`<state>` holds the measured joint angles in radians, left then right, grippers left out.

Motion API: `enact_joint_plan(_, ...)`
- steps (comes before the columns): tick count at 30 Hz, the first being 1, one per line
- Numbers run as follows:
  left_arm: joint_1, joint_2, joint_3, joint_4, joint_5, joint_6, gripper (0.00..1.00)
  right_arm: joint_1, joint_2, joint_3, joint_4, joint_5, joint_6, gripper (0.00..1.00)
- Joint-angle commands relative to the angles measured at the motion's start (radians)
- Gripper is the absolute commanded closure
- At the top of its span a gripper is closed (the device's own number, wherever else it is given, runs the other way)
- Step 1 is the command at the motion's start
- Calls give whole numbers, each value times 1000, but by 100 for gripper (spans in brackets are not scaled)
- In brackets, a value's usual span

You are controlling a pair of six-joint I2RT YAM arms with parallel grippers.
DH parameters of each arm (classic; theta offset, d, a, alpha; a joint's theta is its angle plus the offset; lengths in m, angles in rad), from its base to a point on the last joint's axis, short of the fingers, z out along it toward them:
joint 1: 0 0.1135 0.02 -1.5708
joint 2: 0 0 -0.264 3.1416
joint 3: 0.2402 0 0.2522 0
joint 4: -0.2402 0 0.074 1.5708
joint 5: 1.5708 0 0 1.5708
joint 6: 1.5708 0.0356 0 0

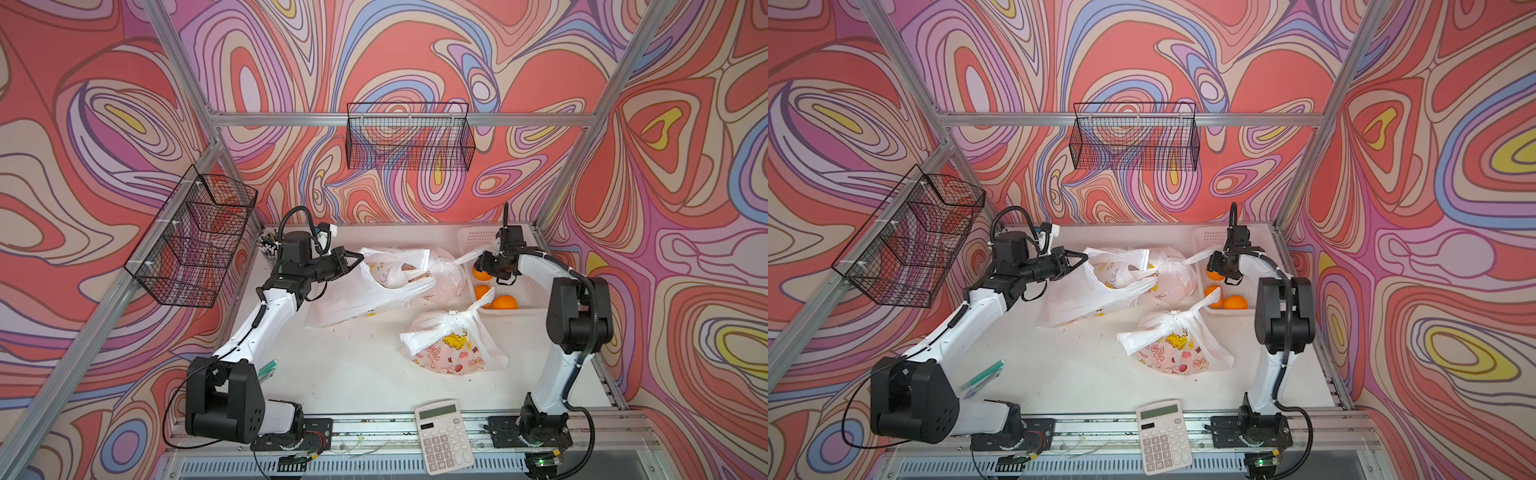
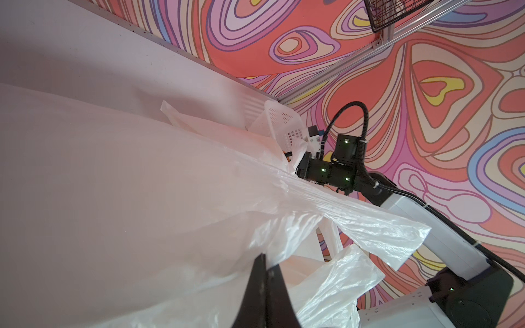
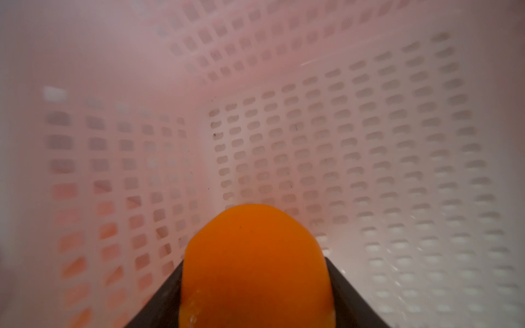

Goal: Place the oranges into plastic bags & tie knots
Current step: Pick up the orange from the basket, then place the orange in the plastic bag.

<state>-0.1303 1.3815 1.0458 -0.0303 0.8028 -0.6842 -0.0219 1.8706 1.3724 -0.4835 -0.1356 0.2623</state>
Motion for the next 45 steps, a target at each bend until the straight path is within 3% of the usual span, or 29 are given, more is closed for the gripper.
enact_joint_plan(1, 0, -23, 3, -19, -5, 16, 100, 0, -209, -40, -26, 27, -17, 39)
enact_joint_plan(8, 0, -20, 5, -23, 4, 23, 100, 35, -502, -182, -21, -332, 92, 41)
enact_joint_plan(12, 0, -18, 8, -22, 8, 23, 100, 180, -562, -226, 52, -378, 193, 41)
enact_joint_plan(19, 0, -22, 7, -17, 27, 16, 100, 467, -445, -207, 253, -359, 333, 41)
enact_joint_plan(27, 0, -24, -6, 14, 45, -12, 100, 638, -231, -88, 418, -318, 397, 38)
enact_joint_plan(31, 0, -20, -7, 30, 45, -32, 100, 655, -144, -60, 493, -302, 433, 25)
enact_joint_plan(35, 0, -16, -7, 29, 43, -42, 100, 652, -145, -54, 459, -248, 393, 13)
enact_joint_plan(45, 8, -4, -1, -20, -35, -37, 100, 548, -421, -212, 185, -176, 236, 13)
